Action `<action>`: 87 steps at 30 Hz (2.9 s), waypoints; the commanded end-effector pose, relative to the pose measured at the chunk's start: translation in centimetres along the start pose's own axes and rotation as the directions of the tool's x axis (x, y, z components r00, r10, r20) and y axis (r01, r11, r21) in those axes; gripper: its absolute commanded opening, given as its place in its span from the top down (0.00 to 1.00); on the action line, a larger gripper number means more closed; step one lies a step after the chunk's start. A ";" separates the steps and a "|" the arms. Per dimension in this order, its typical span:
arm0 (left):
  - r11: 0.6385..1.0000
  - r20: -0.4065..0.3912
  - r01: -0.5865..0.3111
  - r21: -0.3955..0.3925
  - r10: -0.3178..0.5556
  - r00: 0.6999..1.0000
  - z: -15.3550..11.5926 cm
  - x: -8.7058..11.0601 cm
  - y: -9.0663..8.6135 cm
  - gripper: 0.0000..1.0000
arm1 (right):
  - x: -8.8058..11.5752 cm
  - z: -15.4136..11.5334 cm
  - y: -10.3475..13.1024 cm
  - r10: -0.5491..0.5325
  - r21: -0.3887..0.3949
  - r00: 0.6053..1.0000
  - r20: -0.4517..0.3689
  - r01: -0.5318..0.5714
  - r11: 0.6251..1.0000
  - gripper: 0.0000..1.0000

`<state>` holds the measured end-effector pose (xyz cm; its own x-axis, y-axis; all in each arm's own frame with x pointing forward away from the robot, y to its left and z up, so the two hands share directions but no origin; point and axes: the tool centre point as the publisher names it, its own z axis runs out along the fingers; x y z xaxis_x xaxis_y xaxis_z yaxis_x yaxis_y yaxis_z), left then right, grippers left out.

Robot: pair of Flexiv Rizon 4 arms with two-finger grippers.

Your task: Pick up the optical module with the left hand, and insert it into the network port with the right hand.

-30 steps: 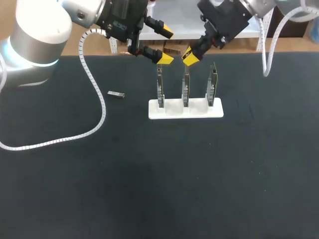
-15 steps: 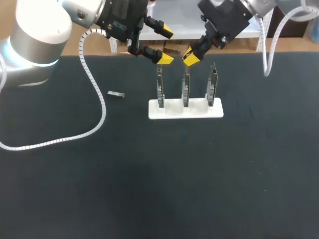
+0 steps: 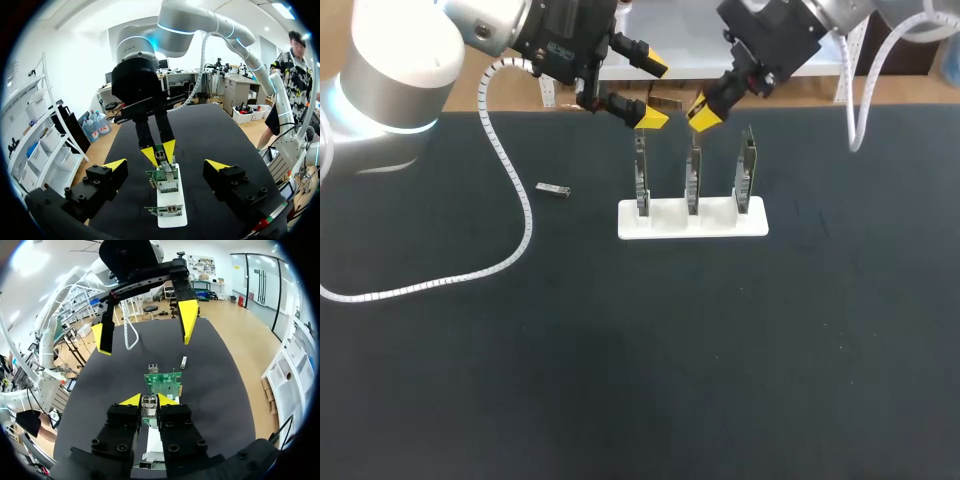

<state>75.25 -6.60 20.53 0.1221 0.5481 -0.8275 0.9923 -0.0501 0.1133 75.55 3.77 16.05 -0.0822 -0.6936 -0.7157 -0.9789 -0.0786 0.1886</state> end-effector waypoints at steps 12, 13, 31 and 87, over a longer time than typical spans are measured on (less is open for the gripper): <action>1.000 -0.007 0.003 0.004 -0.003 1.000 0.0 -0.1 0.2 0.00 | 0.1 0.1 0.0 0.000 -0.004 1.000 -0.006 0.000 1.000 1.00; 1.000 -0.007 0.003 0.004 -0.003 1.000 0.0 -0.1 0.2 0.00 | 0.0 0.1 0.0 -0.003 -0.006 1.000 -0.006 0.003 1.000 1.00; 1.000 -0.007 0.003 0.004 -0.003 1.000 0.0 -0.1 0.2 0.00 | 0.0 0.2 0.0 0.006 -0.005 1.000 -0.002 -0.006 1.000 1.00; 1.000 -0.007 0.003 0.004 -0.003 1.000 0.0 -0.1 0.2 0.00 | 0.6 1.4 0.0 -0.028 -0.009 0.992 -0.124 0.027 1.000 1.00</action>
<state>75.25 -6.60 20.53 0.1221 0.5481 -0.8275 0.9923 -0.0501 0.1133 75.54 4.33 15.31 -0.0291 -0.7741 -0.6324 -0.9779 -0.1089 0.1783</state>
